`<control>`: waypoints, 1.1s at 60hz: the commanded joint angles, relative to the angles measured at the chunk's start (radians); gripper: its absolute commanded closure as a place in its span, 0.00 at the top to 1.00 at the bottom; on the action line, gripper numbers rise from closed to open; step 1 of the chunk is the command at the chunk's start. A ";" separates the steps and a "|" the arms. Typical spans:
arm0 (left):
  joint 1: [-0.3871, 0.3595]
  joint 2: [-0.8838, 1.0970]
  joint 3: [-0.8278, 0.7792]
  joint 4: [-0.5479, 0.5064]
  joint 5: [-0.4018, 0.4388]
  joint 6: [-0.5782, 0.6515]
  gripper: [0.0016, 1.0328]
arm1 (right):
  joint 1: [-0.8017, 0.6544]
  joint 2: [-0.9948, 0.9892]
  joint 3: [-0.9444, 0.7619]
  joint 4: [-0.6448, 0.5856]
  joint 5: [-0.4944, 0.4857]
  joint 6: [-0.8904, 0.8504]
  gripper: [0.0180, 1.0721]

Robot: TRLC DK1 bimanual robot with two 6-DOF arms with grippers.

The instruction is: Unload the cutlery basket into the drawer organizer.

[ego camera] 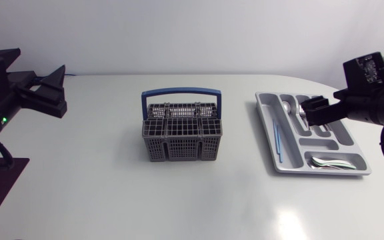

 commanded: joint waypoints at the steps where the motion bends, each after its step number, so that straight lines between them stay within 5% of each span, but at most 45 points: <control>1: -0.031 -0.060 -0.066 -0.020 -0.003 -0.052 0.95 | -0.026 -0.046 -0.063 0.024 -0.002 -0.032 0.95; 40: 0.036 -0.425 -0.305 -0.157 0.038 -0.253 0.95 | -0.096 -0.486 -0.417 0.269 -0.005 -0.138 0.95; 66: 0.119 -0.650 -0.464 -0.281 0.090 -0.402 0.95 | -0.077 -0.712 -0.599 0.301 -0.016 0.038 0.95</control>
